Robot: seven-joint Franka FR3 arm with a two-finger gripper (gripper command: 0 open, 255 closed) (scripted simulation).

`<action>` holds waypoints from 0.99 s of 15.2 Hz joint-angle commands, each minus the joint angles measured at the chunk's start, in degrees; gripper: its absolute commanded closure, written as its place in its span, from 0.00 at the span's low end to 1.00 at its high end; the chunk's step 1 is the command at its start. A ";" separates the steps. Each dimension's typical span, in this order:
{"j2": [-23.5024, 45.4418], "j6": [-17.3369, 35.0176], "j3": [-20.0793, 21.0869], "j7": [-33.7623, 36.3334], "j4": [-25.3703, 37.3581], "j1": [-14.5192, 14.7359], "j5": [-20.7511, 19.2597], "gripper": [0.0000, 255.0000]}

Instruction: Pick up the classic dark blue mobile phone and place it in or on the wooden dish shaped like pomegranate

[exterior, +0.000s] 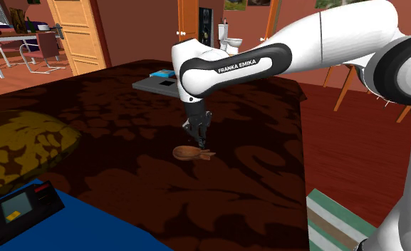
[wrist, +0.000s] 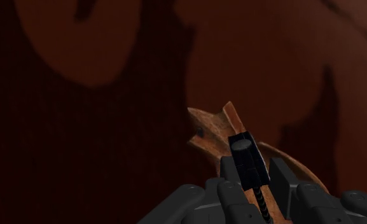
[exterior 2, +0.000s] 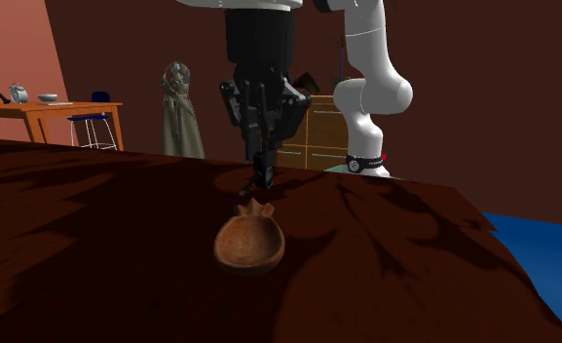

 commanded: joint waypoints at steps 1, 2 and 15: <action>0.48 1.57 -0.12 0.19 -1.12 -0.06 -0.24 1.00; 0.67 2.25 -0.16 0.31 -1.63 -0.07 -0.34 1.00; 1.37 4.43 -0.30 0.71 -3.18 -0.07 -0.71 0.00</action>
